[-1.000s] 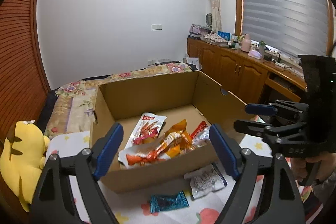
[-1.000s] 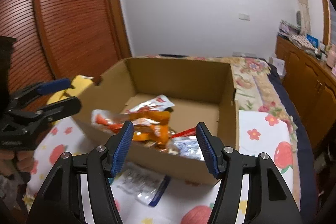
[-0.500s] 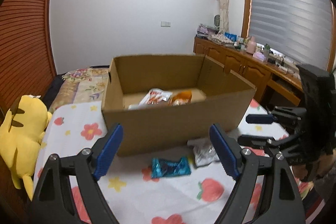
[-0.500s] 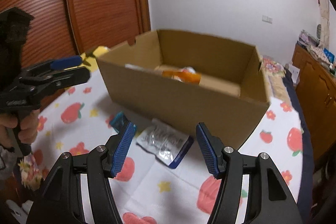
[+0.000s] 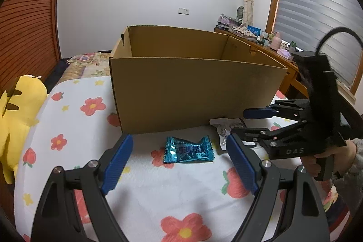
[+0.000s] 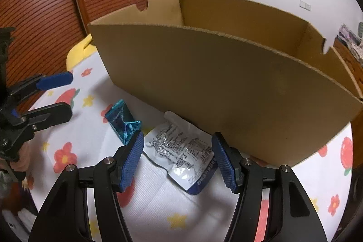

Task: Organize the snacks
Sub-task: 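Withdraw both tools to the table toward the blue candy and silver pack, then close right tool on the silver pack while left tool grasps the blue candy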

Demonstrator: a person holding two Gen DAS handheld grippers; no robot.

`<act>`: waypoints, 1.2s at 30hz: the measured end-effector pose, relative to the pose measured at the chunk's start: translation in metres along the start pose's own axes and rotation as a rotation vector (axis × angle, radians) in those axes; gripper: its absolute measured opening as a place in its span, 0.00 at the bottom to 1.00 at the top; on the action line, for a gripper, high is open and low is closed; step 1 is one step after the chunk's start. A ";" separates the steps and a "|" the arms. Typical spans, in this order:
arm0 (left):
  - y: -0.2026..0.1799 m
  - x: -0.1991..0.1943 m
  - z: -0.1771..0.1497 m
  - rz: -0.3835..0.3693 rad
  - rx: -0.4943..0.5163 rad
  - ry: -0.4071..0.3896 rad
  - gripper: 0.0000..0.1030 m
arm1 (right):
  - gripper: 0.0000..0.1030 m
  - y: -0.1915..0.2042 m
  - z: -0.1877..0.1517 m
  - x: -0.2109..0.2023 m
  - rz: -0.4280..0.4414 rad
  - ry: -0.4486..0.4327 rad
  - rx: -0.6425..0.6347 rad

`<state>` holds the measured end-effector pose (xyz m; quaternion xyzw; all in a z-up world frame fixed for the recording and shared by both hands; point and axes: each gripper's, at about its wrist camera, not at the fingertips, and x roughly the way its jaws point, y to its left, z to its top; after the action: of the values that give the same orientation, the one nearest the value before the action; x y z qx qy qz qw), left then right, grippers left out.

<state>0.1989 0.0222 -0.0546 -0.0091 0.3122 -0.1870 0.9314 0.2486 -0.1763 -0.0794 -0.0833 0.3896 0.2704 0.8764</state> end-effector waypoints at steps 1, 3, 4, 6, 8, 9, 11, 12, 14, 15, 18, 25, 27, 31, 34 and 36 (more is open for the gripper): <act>0.000 0.000 -0.001 0.001 0.001 0.001 0.82 | 0.62 -0.001 0.001 0.004 0.000 0.008 -0.001; 0.000 0.000 -0.002 0.001 0.002 0.005 0.82 | 0.62 -0.002 0.001 0.010 -0.004 0.019 -0.005; 0.000 0.001 -0.003 0.000 0.002 0.007 0.82 | 0.62 -0.003 0.001 0.013 0.000 0.026 -0.007; 0.001 0.002 -0.004 0.001 0.004 0.010 0.82 | 0.62 -0.004 0.000 0.017 0.010 0.037 -0.012; 0.000 0.003 -0.006 0.004 0.006 0.012 0.82 | 0.65 -0.004 -0.002 0.022 0.022 0.056 -0.018; 0.000 0.003 -0.006 0.004 0.006 0.012 0.82 | 0.66 -0.003 -0.003 0.023 0.029 0.058 -0.022; 0.001 0.004 -0.008 0.004 0.007 0.016 0.82 | 0.66 -0.003 -0.006 0.020 0.037 0.062 -0.030; 0.001 0.004 -0.009 0.005 0.006 0.018 0.82 | 0.68 -0.003 -0.006 0.021 0.049 0.069 -0.032; 0.001 0.005 -0.010 0.007 0.006 0.021 0.82 | 0.68 -0.002 -0.009 0.018 0.063 0.076 -0.044; 0.002 0.006 -0.011 0.008 0.006 0.023 0.82 | 0.68 -0.001 -0.011 0.017 0.067 0.082 -0.049; 0.003 0.009 -0.015 0.010 0.007 0.034 0.82 | 0.68 0.005 -0.018 0.012 0.074 0.096 -0.084; 0.009 0.014 -0.017 0.006 -0.005 0.058 0.82 | 0.68 0.030 -0.027 0.012 -0.002 0.106 -0.183; 0.010 0.014 -0.017 0.008 -0.005 0.060 0.82 | 0.68 0.027 -0.028 0.012 0.000 0.108 -0.161; 0.008 0.017 -0.018 0.013 0.003 0.074 0.82 | 0.62 0.027 -0.026 0.014 -0.014 0.105 -0.136; 0.004 0.019 -0.018 0.013 0.018 0.086 0.82 | 0.44 0.026 -0.025 0.010 -0.031 0.108 -0.121; 0.002 0.020 -0.018 0.013 0.023 0.090 0.82 | 0.32 0.025 -0.026 0.008 -0.043 0.106 -0.125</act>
<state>0.2037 0.0193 -0.0809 0.0123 0.3518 -0.1849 0.9175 0.2228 -0.1611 -0.1008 -0.1605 0.4159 0.2704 0.8533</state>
